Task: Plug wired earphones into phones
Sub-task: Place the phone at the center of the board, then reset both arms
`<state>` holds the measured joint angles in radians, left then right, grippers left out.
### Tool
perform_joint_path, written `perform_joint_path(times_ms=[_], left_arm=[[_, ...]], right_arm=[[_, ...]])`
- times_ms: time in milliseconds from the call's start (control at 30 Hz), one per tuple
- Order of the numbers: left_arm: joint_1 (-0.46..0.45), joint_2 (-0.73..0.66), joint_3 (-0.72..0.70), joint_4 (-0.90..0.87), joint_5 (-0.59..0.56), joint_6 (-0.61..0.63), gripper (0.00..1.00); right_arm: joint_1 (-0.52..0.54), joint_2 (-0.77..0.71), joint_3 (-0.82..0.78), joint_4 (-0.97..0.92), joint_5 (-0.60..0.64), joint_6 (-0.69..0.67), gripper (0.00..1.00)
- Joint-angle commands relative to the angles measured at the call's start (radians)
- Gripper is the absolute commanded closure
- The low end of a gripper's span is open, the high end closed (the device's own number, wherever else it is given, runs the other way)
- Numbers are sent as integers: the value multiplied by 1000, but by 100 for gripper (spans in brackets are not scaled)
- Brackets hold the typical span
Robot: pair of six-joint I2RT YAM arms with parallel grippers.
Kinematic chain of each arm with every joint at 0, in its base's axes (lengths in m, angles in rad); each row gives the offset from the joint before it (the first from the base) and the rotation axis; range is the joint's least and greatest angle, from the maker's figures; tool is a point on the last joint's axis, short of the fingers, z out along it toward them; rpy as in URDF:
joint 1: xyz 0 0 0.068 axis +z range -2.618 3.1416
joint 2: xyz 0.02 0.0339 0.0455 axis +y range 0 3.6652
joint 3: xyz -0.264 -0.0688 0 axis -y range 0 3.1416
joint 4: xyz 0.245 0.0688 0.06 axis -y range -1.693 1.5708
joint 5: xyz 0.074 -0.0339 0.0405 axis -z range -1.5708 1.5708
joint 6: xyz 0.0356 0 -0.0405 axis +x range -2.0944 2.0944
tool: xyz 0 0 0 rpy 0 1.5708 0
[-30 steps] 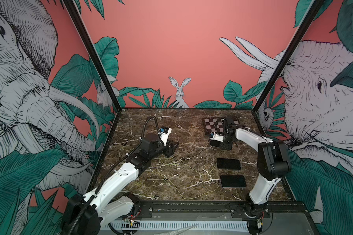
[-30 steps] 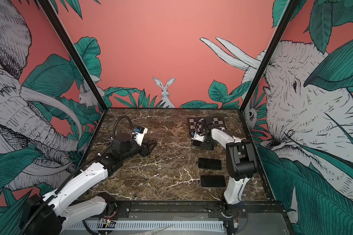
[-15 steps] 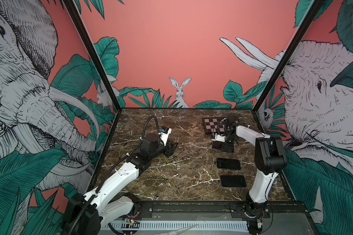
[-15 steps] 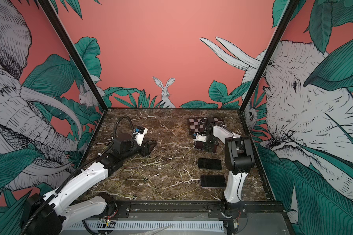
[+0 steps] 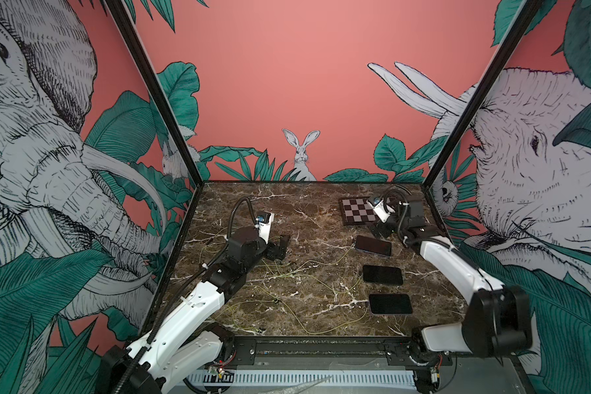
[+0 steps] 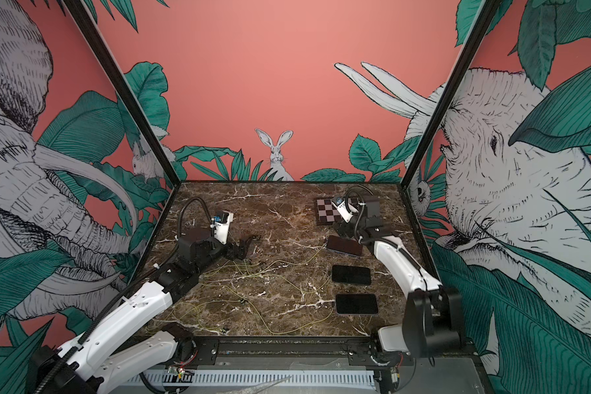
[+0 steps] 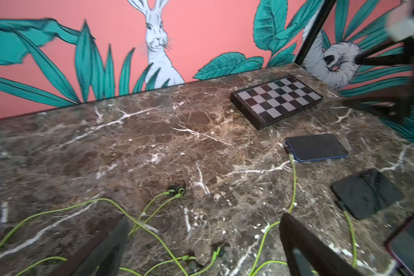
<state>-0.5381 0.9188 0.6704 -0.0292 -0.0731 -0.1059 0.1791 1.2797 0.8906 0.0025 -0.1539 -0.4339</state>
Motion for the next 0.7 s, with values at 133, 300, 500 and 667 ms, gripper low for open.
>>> perform_joint_path(times_ms=[133, 300, 500, 667], left_arm=[[87, 30, 11, -41, -259, 39, 0], [121, 65, -80, 43, -354, 68, 1], [239, 142, -158, 75, -477, -103, 1], [282, 153, -157, 134, -470, 5, 0]], right_arm=[[2, -326, -456, 509, 211, 337, 1], [0, -373, -592, 508, 354, 272, 1], [0, -281, -688, 624, 469, 317, 1], [0, -120, -711, 841, 499, 294, 1]])
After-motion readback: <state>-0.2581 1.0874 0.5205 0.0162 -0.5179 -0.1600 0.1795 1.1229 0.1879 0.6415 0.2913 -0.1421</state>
